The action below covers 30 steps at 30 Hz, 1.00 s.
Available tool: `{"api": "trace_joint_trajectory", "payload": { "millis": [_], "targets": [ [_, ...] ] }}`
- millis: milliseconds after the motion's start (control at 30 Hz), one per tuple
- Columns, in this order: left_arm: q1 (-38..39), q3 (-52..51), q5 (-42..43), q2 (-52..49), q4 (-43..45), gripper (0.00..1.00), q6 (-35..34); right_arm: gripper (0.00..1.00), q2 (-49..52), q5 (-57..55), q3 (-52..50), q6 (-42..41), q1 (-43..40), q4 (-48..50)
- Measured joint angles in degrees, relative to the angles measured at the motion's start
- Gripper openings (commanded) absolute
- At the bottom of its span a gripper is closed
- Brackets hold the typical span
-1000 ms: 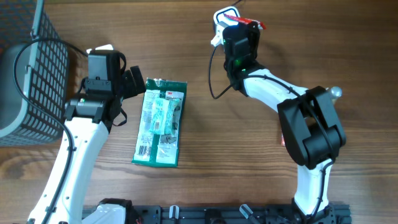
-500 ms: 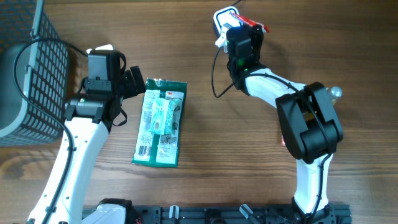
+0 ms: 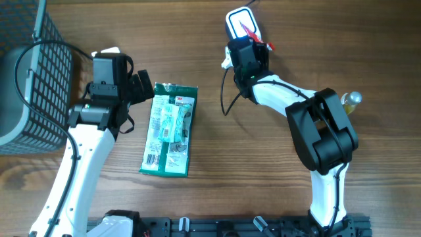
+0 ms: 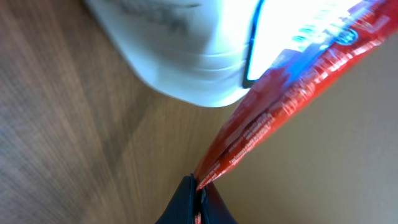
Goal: Scan the item barcode
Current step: 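Raise the red sachet up to the white scanner with the right gripper, then carry the sachet right and release it on the table near the jar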
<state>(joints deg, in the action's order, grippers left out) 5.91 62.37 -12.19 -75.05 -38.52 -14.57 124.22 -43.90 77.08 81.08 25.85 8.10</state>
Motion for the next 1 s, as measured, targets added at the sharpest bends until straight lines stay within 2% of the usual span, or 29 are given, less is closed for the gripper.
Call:
{"api": "trace_joint_trajectory", "payload": {
  "millis": [267, 367, 433, 567, 733, 833, 867, 1000],
  "targets": [
    [0.0, 0.0, 0.0, 0.0, 0.0, 1.0, 0.0, 0.04, 0.0, -0.1, 0.0, -0.5, 0.0, 0.0],
    [0.0, 0.0, 0.0, 0.0, 0.0, 1.0, 0.0, 0.04, -0.8, -0.1, 0.0, -5.5, 0.0, -0.5],
    [0.0, 0.0, 0.0, 0.0, 0.1, 1.0, 0.0, 0.04, -3.2, 0.5, -0.1, -10.1, 0.0, -4.3],
    [0.0, 0.0, 0.0, 0.0, 0.0, 1.0, 0.0, 0.04, -16.1, 7.6, -0.1, -25.3, -0.1, -21.2],
    [0.0, 0.0, 0.0, 0.0, 0.0, 1.0, 0.0, 0.04, -31.1, 22.8, 0.4, -46.1, -0.3, -41.2],
    [0.0, 0.0, 0.0, 0.0, 0.0, 1.0, 0.0, 0.04, -34.3, 30.1, 0.6, -58.8, -1.3, -52.1],
    [0.0, 0.0, 0.0, 0.0, 0.0, 1.0, 0.0, 0.04, -34.2, 33.0, -0.3, -67.5, -2.2, -58.7],
    [0.0, 0.0, 0.0, 0.0, 0.0, 1.0, 0.0, 0.06, -34.0, 35.4, -6.0, -81.2, -3.9, -61.0]
  ]
}}
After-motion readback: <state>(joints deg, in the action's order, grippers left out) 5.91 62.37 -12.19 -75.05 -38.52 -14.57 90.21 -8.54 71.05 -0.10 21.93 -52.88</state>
